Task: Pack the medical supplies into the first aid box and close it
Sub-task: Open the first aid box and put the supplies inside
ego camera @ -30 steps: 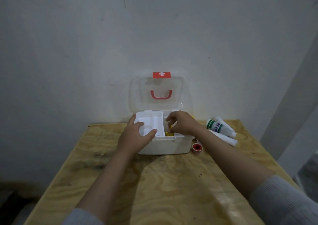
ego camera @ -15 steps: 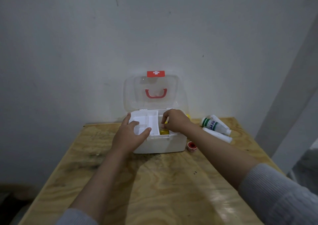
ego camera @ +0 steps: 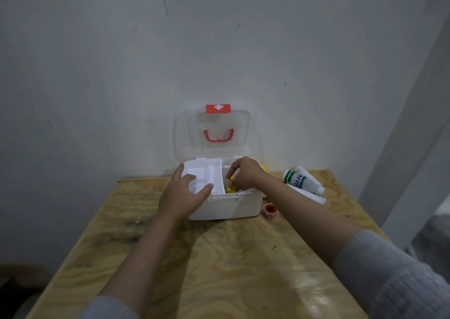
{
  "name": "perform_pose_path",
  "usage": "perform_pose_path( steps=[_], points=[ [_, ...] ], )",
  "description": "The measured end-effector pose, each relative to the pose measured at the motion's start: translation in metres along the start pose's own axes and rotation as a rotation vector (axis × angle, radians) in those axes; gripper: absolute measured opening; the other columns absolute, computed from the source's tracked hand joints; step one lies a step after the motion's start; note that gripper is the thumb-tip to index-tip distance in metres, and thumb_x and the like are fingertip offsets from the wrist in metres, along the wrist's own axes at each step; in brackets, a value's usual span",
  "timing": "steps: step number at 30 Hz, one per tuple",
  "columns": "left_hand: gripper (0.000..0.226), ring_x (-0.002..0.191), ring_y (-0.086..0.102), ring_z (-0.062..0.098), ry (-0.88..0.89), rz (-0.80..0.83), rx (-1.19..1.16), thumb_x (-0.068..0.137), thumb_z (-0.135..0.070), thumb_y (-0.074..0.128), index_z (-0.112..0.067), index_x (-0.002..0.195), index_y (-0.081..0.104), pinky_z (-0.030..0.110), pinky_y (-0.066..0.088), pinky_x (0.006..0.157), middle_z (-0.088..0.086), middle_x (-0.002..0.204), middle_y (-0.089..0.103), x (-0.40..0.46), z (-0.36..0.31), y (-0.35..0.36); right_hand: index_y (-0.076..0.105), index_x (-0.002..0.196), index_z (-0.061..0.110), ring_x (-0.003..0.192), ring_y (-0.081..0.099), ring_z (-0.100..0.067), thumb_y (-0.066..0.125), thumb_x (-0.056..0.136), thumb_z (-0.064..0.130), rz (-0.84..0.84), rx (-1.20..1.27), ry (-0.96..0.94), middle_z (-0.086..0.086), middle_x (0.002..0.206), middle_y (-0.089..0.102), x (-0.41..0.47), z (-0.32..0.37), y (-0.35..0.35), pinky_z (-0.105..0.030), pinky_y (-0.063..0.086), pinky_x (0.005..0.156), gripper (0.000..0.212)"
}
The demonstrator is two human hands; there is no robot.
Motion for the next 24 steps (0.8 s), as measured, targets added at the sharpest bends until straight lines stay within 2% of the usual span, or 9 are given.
perform_pose_path(
  steps=[3, 6, 8, 9, 11, 14, 17, 19, 24],
  points=[
    [0.067, 0.142, 0.027, 0.023, -0.005, -0.004, 0.007, 0.080, -0.060, 0.059, -0.019, 0.132, 0.053, 0.044, 0.037, 0.105, -0.004, 0.159, 0.015, 0.000, -0.001, 0.000, 0.071, 0.089, 0.008, 0.069, 0.067, -0.024, 0.071, 0.076, -0.002, 0.024, 0.002, 0.028, -0.012, 0.089, 0.065, -0.002, 0.003, -0.003, -0.029, 0.058, 0.064, 0.016],
    [0.068, 0.141, 0.028, 0.023, -0.006, -0.005, 0.016, 0.080, -0.062, 0.058, -0.019, 0.132, 0.054, 0.044, 0.038, 0.104, -0.004, 0.159, 0.015, 0.000, -0.001, 0.000, 0.071, 0.097, 0.008, 0.088, 0.068, -0.026, 0.068, 0.077, -0.004, -0.013, -0.023, 0.004, -0.014, 0.110, 0.065, -0.005, 0.006, -0.009, -0.026, 0.056, 0.064, 0.023],
    [0.068, 0.141, 0.029, 0.023, -0.003, 0.002, 0.005, 0.080, -0.062, 0.058, -0.019, 0.132, 0.054, 0.044, 0.038, 0.104, -0.005, 0.159, 0.015, 0.001, 0.001, 0.000, 0.072, 0.097, 0.011, 0.097, 0.065, -0.024, 0.064, 0.076, -0.005, -0.102, -0.038, -0.052, -0.011, 0.119, 0.063, -0.008, 0.004, -0.021, -0.019, 0.048, 0.062, 0.027],
    [0.068, 0.140, 0.029, 0.023, 0.000, 0.005, -0.006, 0.080, -0.062, 0.058, -0.018, 0.132, 0.054, 0.043, 0.038, 0.104, -0.005, 0.159, 0.016, 0.000, 0.001, 0.000, 0.072, 0.096, 0.013, 0.096, 0.065, -0.022, 0.064, 0.076, -0.004, -0.152, -0.029, -0.074, -0.011, 0.117, 0.065, -0.011, 0.001, -0.030, -0.015, 0.044, 0.059, 0.027],
    [0.067, 0.140, 0.031, 0.022, 0.009, 0.002, -0.023, 0.080, -0.061, 0.058, -0.018, 0.131, 0.055, 0.042, 0.038, 0.103, -0.006, 0.159, 0.016, 0.000, 0.002, 0.000, 0.073, 0.093, 0.015, 0.085, 0.066, -0.018, 0.064, 0.076, 0.000, -0.243, -0.004, -0.106, -0.010, 0.100, 0.072, -0.024, -0.008, -0.053, -0.012, 0.040, 0.056, 0.025],
    [0.066, 0.139, 0.031, 0.021, 0.015, -0.005, -0.034, 0.080, -0.061, 0.059, -0.018, 0.130, 0.055, 0.041, 0.038, 0.103, -0.006, 0.159, 0.017, 0.000, 0.003, 0.000, 0.073, 0.090, 0.015, 0.075, 0.066, -0.017, 0.066, 0.076, 0.004, -0.363, 0.000, -0.094, -0.007, 0.081, 0.071, -0.044, -0.036, -0.090, -0.012, 0.043, 0.059, 0.019],
    [0.065, 0.138, 0.033, 0.022, 0.016, -0.015, -0.043, 0.079, -0.060, 0.059, -0.017, 0.129, 0.057, 0.041, 0.039, 0.102, -0.006, 0.158, 0.018, 0.001, 0.003, 0.001, 0.073, 0.089, 0.013, 0.073, 0.064, -0.017, 0.068, 0.076, 0.005, -0.413, -0.064, 0.001, -0.007, 0.081, 0.071, -0.059, -0.079, -0.116, -0.018, 0.045, 0.060, 0.016],
    [0.065, 0.138, 0.034, 0.022, 0.018, -0.018, -0.043, 0.080, -0.060, 0.060, -0.017, 0.129, 0.057, 0.041, 0.039, 0.101, -0.005, 0.158, 0.018, 0.001, 0.003, 0.000, 0.073, 0.090, 0.011, 0.074, 0.063, -0.017, 0.069, 0.074, 0.005, -0.411, -0.106, 0.081, -0.010, 0.085, 0.073, -0.065, -0.111, -0.124, -0.022, 0.044, 0.068, 0.017],
    [0.064, 0.138, 0.034, 0.025, 0.013, -0.022, -0.029, 0.080, -0.060, 0.059, -0.018, 0.129, 0.056, 0.044, 0.040, 0.102, -0.004, 0.158, 0.019, 0.000, 0.003, 0.001, 0.072, 0.089, 0.012, 0.075, 0.059, -0.017, 0.070, 0.074, 0.008, -0.389, -0.126, 0.220, -0.010, 0.091, 0.072, -0.074, -0.169, -0.115, -0.025, 0.043, 0.070, 0.016]
  ],
)
Point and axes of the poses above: each hand's wrist, its own x-axis towards the middle knuckle, its own y-axis out of the palm, z = x × y, the point moved 2 cm from there along x, towards the middle knuckle
